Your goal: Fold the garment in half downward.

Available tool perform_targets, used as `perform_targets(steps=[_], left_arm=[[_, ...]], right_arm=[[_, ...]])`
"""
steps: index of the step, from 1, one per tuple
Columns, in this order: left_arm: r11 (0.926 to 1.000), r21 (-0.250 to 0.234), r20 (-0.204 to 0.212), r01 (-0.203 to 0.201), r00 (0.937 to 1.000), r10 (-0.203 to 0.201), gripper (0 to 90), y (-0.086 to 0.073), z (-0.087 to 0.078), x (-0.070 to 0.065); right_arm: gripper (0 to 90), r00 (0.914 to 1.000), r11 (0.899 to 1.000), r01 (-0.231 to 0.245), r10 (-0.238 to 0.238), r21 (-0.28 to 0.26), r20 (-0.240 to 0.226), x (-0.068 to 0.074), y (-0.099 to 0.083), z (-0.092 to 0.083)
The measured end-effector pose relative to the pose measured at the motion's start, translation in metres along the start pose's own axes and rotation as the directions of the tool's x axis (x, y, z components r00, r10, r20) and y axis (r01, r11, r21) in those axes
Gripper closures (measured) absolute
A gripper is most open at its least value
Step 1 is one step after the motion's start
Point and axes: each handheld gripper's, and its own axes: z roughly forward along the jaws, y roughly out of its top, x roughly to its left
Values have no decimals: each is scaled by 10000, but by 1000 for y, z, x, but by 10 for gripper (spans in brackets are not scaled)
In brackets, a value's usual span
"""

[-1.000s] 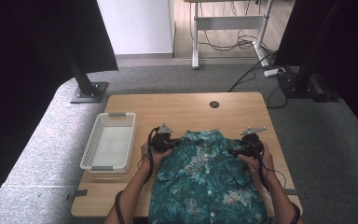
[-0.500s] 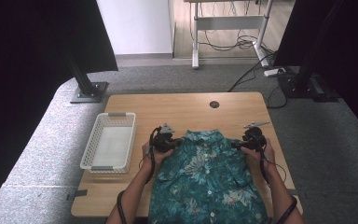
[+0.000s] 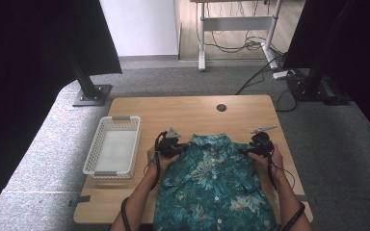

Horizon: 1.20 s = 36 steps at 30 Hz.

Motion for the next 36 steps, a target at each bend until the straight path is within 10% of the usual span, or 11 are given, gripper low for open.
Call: perform_targets(steps=[22,36], left_arm=[[9999,61,-91,109,9999,-109,889,-3,-4,5],[9999,-24,-270,121,9996,-122,889,-2,-8,4]], right_arm=[[823,9976,9983,321,-350,482,596,19,6,3],[861,9990,9997,236,-236,12,367,24,9,-5]])
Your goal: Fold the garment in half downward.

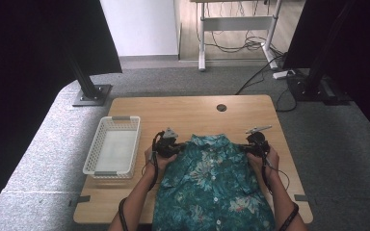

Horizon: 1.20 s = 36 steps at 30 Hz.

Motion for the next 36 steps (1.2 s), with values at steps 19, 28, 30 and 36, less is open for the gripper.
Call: perform_targets(steps=[19,28,30,36], left_arm=[[9993,-308,439,217,9988,-203,890,1,-10,6],[9989,-370,363,297,9989,-284,890,4,-11,10],[9988,-387,319,313,9990,-301,890,5,-11,10],[9986,-480,125,241,9996,-236,890,13,-13,13]], right_arm=[[867,9940,9967,-445,374,-673,-1033,-7,-4,-10],[868,9896,9915,-828,699,-1007,-1257,-11,-7,-16],[868,9892,9909,-806,663,-1074,-1305,-10,-5,-17],[868,9878,9875,-895,713,-1298,-1388,-8,2,-20]])
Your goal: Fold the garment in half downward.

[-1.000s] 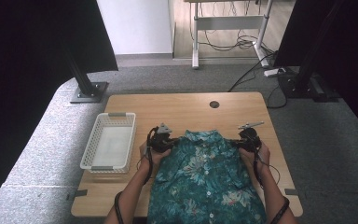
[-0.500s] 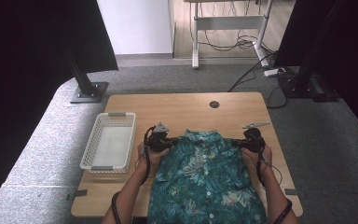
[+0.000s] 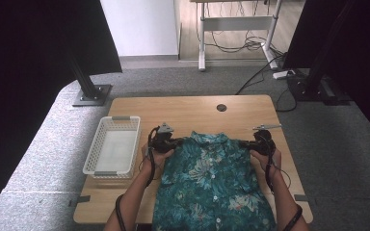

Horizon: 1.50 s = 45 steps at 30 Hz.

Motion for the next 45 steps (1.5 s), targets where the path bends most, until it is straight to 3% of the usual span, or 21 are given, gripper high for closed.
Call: perform_targets(steps=[7,18,25,31,45], left_arm=[[10000,-90,-242,9,9997,-11,890,9,-2,10],[9999,-149,-664,57,9978,-67,890,29,-1,38],[9995,-300,-665,-78,9978,58,890,27,-8,34],[9995,-307,-700,65,9975,-86,890,17,-13,30],[9994,-230,-482,-248,9986,237,890,19,-10,8]], right_arm=[[870,9999,9996,87,-90,-275,-89,8,12,4],[872,9998,9975,-42,27,-701,-207,11,40,18],[872,9998,9969,86,-100,-779,-178,15,46,18],[872,10000,9969,89,-88,-780,11,17,38,14],[872,9992,9977,37,-9,-675,412,11,24,-8]])
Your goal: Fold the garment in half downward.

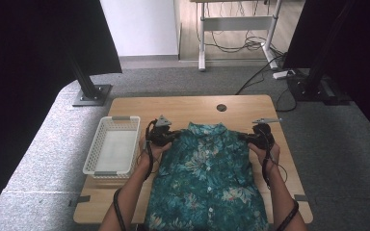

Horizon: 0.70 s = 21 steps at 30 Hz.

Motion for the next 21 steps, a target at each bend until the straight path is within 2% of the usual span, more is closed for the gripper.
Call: perform_targets(steps=[7,17,21], left_arm=[[10000,-36,-107,-1,9999,1,890,-1,-5,2],[10000,-44,-217,12,9998,-13,890,-1,-2,6],[10000,-47,-141,25,9999,-26,891,0,-2,8]], right_arm=[[872,10000,10000,59,-59,-7,-8,0,-1,-1],[872,10000,10000,26,-26,-75,51,3,2,4],[872,10000,9999,4,-4,-144,0,3,4,6]])
